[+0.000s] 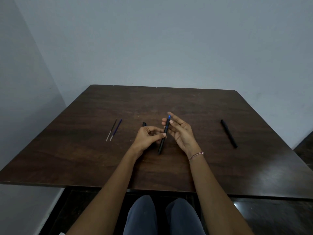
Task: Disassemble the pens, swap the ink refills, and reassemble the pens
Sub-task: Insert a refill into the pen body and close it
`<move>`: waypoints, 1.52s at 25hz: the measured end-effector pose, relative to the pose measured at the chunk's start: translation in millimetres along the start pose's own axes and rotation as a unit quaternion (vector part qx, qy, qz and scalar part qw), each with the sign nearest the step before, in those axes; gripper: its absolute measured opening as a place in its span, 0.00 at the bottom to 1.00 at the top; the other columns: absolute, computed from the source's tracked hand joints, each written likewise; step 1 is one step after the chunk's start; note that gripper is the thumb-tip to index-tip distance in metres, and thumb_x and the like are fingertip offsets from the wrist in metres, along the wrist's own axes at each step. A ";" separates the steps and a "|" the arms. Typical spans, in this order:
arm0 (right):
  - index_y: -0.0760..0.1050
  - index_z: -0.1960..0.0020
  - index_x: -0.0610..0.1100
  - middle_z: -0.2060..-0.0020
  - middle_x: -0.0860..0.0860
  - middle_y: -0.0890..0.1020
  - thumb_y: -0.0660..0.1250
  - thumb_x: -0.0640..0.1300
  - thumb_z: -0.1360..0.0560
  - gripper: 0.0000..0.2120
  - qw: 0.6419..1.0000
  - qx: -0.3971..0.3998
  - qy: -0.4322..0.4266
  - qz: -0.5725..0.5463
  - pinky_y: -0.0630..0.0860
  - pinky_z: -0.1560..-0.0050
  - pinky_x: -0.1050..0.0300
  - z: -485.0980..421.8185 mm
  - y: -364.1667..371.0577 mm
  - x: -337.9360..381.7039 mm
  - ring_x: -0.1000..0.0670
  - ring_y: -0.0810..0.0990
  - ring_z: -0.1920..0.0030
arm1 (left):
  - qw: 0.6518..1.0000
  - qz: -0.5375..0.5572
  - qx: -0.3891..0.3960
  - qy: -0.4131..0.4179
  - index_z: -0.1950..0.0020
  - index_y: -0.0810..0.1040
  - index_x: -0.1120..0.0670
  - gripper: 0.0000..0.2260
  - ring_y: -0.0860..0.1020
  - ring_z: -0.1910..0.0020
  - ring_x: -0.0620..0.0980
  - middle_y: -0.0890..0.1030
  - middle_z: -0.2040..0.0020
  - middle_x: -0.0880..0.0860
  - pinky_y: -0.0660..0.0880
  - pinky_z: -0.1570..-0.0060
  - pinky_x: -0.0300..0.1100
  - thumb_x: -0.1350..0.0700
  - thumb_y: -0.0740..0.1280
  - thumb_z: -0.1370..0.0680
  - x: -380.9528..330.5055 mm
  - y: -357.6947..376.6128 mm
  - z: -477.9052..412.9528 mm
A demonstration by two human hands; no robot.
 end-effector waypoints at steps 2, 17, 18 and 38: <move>0.77 0.42 0.44 0.55 0.48 0.86 0.62 0.33 0.23 0.13 1.000 -0.015 -0.009 0.007 0.80 0.55 0.60 -0.6 -1.1 1.6 0.51 0.84 0.51 | 0.999 0.030 0.016 -0.014 0.56 0.83 0.55 0.05 0.84 0.62 0.45 0.85 0.63 0.50 0.78 0.65 0.34 0.63 0.74 0.30 -0.5 6.3 -2.0; 0.77 0.43 0.40 0.55 0.46 0.84 0.58 0.44 0.20 0.13 0.999 -0.027 0.012 -0.025 0.80 0.53 0.60 0.4 -1.2 0.8 0.51 0.83 0.53 | 0.996 0.082 0.044 -0.006 0.56 0.83 0.55 0.05 0.84 0.65 0.48 0.85 0.65 0.53 0.78 0.67 0.37 0.64 0.73 0.29 5.3 12.4 -5.6; 0.77 0.41 0.40 0.53 0.45 0.84 0.57 0.44 0.19 0.14 0.999 -0.019 0.013 -0.042 0.80 0.52 0.59 0.8 -1.2 2.0 0.50 0.83 0.52 | 0.996 0.079 0.045 -0.004 0.56 0.83 0.56 0.04 0.84 0.64 0.48 0.85 0.65 0.52 0.78 0.67 0.36 0.64 0.73 0.29 5.2 12.5 -5.5; 0.79 0.47 0.43 0.62 0.49 0.81 0.62 0.44 0.22 0.09 0.999 -0.046 0.014 -0.019 0.80 0.54 0.60 0.7 -1.9 -1.5 0.53 0.81 0.60 | 0.997 0.060 0.046 0.001 0.55 0.82 0.56 0.04 0.83 0.64 0.48 0.84 0.65 0.52 0.79 0.66 0.36 0.63 0.73 0.29 7.6 12.6 -4.9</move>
Point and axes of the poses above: each hand's wrist, its own z-axis away from the middle knuckle, its own y-axis out of the palm, x = y × z, the point moved 3 cm from there along -z, towards the middle knuckle
